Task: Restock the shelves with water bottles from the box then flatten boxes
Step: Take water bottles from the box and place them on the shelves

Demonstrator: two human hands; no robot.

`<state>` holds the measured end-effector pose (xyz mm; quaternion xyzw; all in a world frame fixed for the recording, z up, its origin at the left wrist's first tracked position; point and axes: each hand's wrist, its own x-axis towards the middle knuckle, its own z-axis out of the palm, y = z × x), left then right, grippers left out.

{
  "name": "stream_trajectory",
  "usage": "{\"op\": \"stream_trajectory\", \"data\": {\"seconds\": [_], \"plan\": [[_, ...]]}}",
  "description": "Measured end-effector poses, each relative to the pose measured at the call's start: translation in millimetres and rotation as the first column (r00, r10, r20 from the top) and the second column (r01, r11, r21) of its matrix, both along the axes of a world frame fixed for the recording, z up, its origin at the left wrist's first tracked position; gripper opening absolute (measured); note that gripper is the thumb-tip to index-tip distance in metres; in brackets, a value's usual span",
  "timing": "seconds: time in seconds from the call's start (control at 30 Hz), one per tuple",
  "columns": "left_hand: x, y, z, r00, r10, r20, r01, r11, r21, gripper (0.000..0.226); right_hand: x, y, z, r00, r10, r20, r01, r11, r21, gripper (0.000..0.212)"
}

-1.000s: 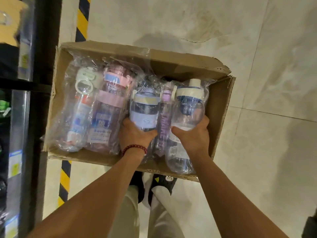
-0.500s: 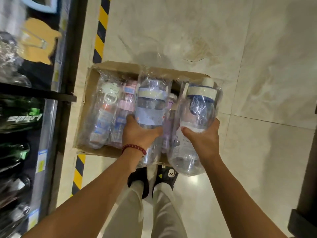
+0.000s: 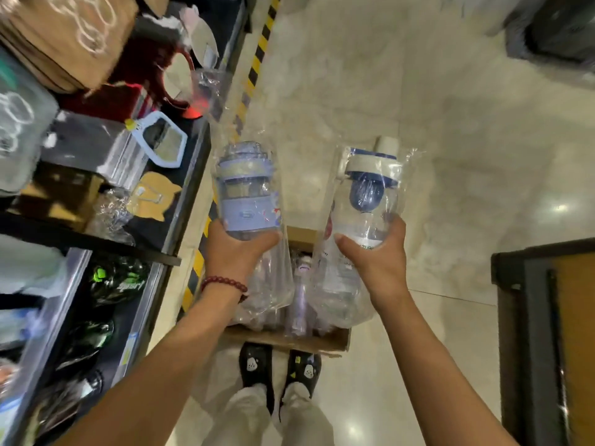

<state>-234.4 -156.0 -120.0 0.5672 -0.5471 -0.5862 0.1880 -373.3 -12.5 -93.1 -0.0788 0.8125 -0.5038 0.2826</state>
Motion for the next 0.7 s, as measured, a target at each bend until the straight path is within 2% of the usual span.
{"op": "stream_trajectory", "data": {"seconds": [0.2, 0.37, 0.5, 0.6, 0.7], "plan": [[40.1, -1.1, 116.0, 0.996, -0.030, -0.084, 0.021, 0.994, -0.109, 0.087, 23.3, -2.9, 122.8, 0.991, 0.059, -0.122, -0.075, 0.989, -0.130, 0.079], [102.2, 19.4, 181.8, 0.992, -0.024, -0.121, 0.002, 0.984, -0.177, 0.084, 63.9, -0.1, 190.7, 0.979, 0.127, -0.160, -0.161, 0.961, -0.226, 0.078], [149.1, 42.6, 194.3, 0.992, 0.080, -0.100, -0.097, 0.977, -0.188, 0.080, 98.4, 5.5, 209.9, 0.962, 0.228, -0.150, -0.258, 0.939, -0.227, 0.089], [167.7, 52.5, 195.3, 0.983, 0.147, -0.111, -0.164, 0.972, -0.165, 0.079, 118.3, 10.4, 209.2, 0.943, 0.310, -0.121, -0.330, 0.917, -0.225, 0.083], [174.2, 65.3, 210.1, 0.980, 0.160, -0.120, -0.184, 0.958, -0.221, 0.067, 131.3, 15.1, 207.7, 0.906, 0.417, -0.079, -0.423, 0.876, -0.230, 0.082]]}}
